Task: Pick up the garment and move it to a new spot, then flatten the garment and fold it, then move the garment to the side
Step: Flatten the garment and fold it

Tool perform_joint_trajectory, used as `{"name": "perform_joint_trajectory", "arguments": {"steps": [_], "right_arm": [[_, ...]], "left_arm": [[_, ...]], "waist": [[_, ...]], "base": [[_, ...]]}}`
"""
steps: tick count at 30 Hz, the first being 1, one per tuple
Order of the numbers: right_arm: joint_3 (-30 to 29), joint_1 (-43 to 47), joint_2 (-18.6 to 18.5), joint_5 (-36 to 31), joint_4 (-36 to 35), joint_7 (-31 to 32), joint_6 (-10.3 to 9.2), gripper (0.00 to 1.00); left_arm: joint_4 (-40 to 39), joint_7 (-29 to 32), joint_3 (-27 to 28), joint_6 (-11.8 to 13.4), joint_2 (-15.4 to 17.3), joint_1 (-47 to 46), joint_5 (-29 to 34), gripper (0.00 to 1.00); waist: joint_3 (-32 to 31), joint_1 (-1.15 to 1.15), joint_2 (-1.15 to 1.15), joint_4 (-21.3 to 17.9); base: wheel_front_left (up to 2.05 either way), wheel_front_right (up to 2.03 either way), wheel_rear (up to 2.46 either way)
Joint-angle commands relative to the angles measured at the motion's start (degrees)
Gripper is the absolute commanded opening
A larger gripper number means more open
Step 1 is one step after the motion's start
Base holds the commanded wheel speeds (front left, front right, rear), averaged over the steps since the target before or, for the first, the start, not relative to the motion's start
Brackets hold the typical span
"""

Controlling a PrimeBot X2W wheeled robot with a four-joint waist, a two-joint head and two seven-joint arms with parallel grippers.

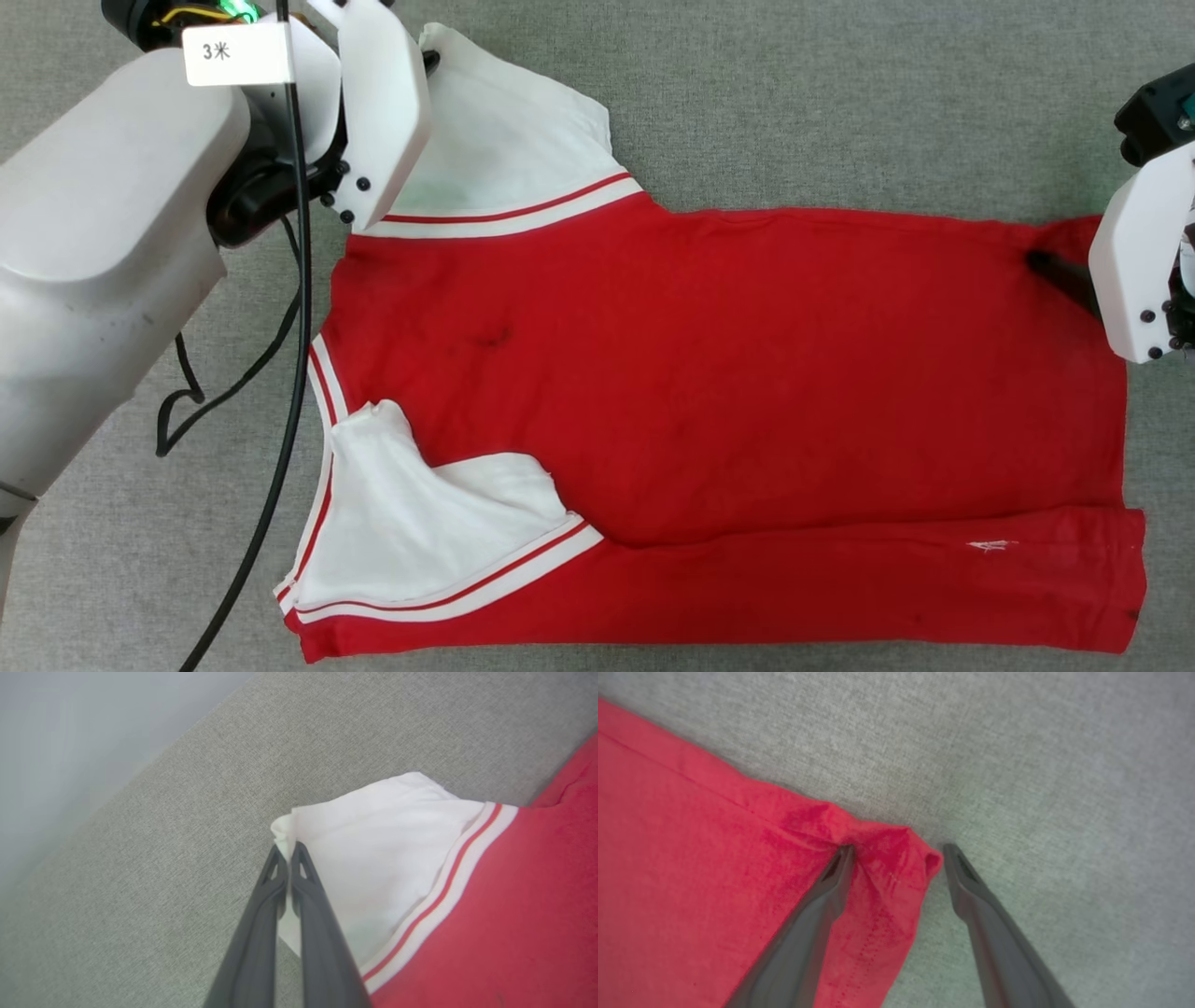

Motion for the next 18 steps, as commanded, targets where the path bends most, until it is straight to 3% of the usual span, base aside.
{"name": "perform_joint_trajectory", "arguments": {"steps": [1,2,3,13,18], "right_arm": [[3.78,2.88,2.43,0.89,2.07,-0.82,0.16,0.51],[4.05,2.58,2.28,1.04,2.04,-2.21,0.16,0.06],[4.19,2.28,1.91,1.23,2.25,-3.21,0.16,0.0],[2.83,3.59,-0.85,4.94,1.53,-15.28,0.07,0.0],[2.63,7.15,-1.89,6.37,-0.29,-18.45,0.07,0.0]], "left_arm": [[0.4,-0.6,-0.47,-0.03,0.36,-0.23,-0.4,0.0],[0.48,-0.76,-0.74,-0.03,0.52,-0.07,-0.62,0.0],[0.56,-1.14,-1.06,-0.03,0.53,0.16,-0.85,0.0],[0.61,-5.59,-3.32,-0.03,2.87,4.64,-3.46,0.0],[-0.59,-7.39,-3.84,-0.03,4.56,7.49,-4.02,0.0]], "waist": [[-0.24,0.01,0.0,-0.06],[-0.48,0.01,0.0,-0.18],[-0.79,0.01,0.0,-0.22],[-8.09,0.01,0.0,-0.31],[-11.87,0.01,0.0,-0.32]], "base": [[0.0,0.0,0.0],[0.0,0.0,0.0],[0.0,0.0,0.0],[0.0,0.0,0.0],[0.0,0.0,0.0]]}}
